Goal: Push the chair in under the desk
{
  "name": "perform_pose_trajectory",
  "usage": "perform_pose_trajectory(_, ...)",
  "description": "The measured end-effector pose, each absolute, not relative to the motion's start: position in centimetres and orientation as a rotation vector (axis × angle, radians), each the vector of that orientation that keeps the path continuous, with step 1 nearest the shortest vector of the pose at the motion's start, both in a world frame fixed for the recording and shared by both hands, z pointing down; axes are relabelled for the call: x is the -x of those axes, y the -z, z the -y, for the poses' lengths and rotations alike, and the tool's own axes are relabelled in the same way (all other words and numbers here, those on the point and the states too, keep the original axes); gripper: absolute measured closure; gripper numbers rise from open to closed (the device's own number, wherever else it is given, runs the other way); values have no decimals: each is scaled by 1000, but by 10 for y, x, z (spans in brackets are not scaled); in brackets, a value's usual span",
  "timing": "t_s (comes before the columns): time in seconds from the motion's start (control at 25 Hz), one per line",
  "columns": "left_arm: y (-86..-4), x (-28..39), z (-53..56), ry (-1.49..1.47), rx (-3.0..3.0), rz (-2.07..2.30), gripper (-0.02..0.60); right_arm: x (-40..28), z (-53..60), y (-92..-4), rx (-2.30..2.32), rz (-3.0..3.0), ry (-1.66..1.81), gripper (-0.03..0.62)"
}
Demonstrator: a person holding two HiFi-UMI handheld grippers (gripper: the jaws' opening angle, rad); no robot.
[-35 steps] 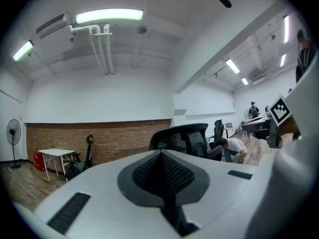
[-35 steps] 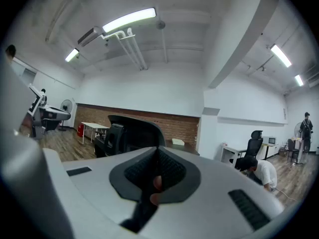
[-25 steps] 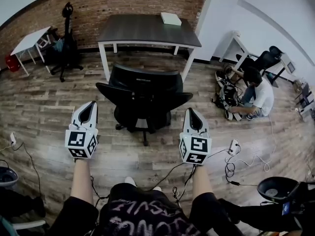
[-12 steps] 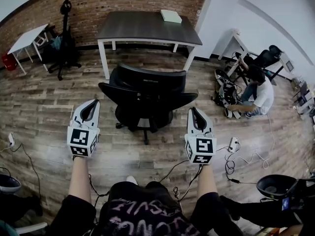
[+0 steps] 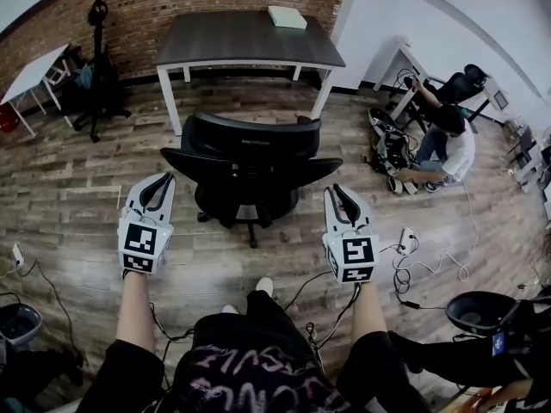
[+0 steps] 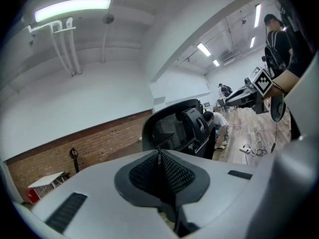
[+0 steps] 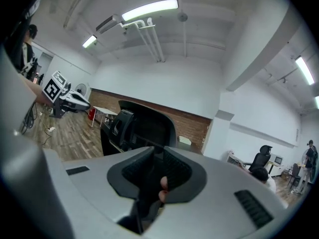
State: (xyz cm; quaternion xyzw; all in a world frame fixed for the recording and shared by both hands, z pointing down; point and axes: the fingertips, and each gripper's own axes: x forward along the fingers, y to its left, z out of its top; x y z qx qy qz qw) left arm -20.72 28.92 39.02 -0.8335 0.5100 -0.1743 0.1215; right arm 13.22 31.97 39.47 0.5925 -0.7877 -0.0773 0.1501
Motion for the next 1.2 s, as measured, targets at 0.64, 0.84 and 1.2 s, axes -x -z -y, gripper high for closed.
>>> perform_pose_trajectory(0.64, -445, 193, -213, 908, 2360, -1297, 461, -147, -229, -434, -1277, 2276, 300, 429)
perform_pose_trajectory(0.84, -449, 187, -204, 1016, 2326, -1207, 423, -148, -218, -451, -1059, 2255, 342, 376)
perform_pose_trajectory(1.2, -456, 185, -193, 1238, 2236, -1025, 368, -144, -206, -467, -887, 2195, 390, 372)
